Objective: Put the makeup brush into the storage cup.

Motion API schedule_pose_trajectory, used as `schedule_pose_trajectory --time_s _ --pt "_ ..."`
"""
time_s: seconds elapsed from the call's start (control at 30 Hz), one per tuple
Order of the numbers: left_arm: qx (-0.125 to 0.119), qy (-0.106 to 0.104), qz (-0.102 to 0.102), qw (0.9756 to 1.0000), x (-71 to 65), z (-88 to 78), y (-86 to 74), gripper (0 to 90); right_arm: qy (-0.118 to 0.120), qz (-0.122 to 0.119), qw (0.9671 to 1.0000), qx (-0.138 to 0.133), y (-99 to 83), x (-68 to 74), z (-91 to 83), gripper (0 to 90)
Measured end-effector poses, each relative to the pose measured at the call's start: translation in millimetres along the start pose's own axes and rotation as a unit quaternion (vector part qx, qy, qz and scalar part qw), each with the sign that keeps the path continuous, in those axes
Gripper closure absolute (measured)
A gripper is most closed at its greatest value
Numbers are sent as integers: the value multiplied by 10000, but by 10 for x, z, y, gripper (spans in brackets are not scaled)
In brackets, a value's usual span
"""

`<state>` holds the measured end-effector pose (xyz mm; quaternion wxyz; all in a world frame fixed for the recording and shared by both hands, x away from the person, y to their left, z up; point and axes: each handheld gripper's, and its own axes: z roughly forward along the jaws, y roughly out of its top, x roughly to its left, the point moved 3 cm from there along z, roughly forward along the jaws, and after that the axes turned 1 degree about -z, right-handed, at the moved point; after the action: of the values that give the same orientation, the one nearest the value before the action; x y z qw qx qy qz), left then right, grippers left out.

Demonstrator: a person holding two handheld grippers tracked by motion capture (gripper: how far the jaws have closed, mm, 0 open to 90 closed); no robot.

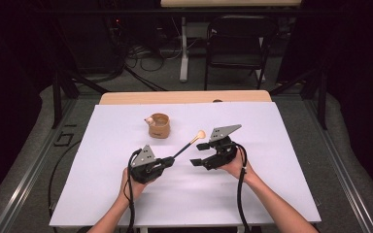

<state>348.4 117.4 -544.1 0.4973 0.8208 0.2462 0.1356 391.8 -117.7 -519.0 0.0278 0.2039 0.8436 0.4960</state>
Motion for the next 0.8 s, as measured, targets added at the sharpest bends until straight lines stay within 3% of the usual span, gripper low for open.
schedule_pose_trajectory --time_s 0.27,0.57,0.8 --pt "68 -19 26 10000 -43 83 -18 851 -243 382 9982 -399 49 -58 17 468" --pt "85 -15 56 9999 -84 153 -18 851 -478 525 9944 -778 89 -70 -26 593" --pt "147 11 37 9999 -81 195 -27 851 -293 540 9929 -1017 114 -34 -45 706"
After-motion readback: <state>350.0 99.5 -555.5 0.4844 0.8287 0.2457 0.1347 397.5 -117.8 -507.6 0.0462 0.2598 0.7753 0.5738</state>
